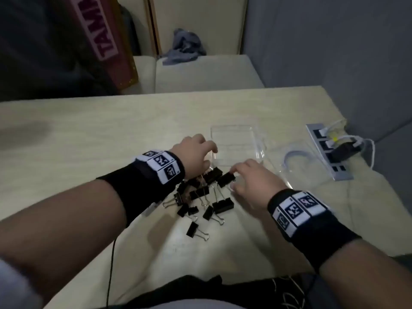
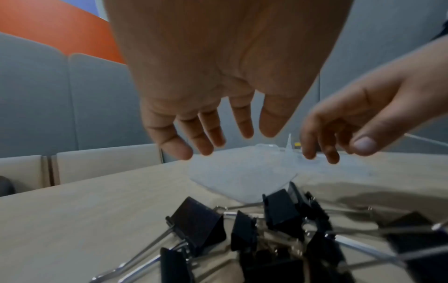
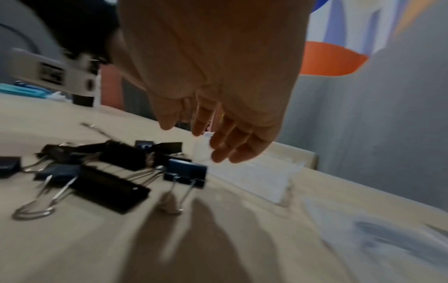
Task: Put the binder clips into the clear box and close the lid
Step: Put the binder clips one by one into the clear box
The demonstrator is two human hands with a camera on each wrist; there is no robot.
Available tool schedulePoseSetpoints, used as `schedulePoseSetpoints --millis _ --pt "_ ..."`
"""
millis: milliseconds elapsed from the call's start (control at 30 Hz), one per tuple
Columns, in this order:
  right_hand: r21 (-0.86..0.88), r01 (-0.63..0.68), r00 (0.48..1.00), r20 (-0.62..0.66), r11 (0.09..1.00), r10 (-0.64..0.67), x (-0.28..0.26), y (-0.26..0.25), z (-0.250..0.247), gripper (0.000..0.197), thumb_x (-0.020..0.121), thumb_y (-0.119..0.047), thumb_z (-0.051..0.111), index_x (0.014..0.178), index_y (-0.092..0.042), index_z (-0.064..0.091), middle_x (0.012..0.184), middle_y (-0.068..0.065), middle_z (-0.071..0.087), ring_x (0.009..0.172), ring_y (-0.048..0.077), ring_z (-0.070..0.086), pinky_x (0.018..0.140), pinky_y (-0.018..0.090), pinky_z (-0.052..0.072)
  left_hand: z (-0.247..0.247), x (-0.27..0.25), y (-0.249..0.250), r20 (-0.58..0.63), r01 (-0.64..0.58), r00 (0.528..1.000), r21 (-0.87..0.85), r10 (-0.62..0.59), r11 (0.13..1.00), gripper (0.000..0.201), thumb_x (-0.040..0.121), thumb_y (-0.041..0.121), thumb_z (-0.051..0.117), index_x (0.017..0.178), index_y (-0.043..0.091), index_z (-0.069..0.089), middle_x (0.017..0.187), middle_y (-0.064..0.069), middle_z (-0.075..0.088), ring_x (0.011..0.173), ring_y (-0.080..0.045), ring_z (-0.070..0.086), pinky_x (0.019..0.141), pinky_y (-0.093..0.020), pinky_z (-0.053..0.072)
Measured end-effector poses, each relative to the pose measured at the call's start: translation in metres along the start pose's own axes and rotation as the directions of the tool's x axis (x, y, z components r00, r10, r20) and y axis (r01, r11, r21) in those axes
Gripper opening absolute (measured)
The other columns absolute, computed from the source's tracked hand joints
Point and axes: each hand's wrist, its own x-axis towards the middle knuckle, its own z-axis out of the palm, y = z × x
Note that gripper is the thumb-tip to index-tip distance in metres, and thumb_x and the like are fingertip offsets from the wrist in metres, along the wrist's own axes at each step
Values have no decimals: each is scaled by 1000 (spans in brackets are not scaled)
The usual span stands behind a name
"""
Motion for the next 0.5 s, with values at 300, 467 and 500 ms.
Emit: schedulePoseSetpoints --millis 300,467,500 --pt "-187 -84 992 80 979 101 30 -4 37 29 91 -32 53 117 -21 51 127 10 38 104 31 51 81 41 51 15 37 -2 174 -40 985 152 13 988 37 96 40 40 125 26 60 155 4 29 129 -24 47 100 -44 44" --pt "-83 -54 998 -13 995 54 24 5 34 19 83 -18 58 101 -20 52 112 5 46 101 25 48 75 36 51 14 35 -5 135 -67 990 109 52 992 32 94 37 44 111 24 68 142 8 46 117 -20 56 96 -39 44" --pt "-6 -27 997 -71 1000 26 20 6 28 19 81 -20 60 100 -21 54 111 2 47 100 22 48 77 36 51 14 33 -5 127 -73 990 113 59 991 32 94 38 45 110 24 68 139 9 48 116 -19 56 95 -38 43"
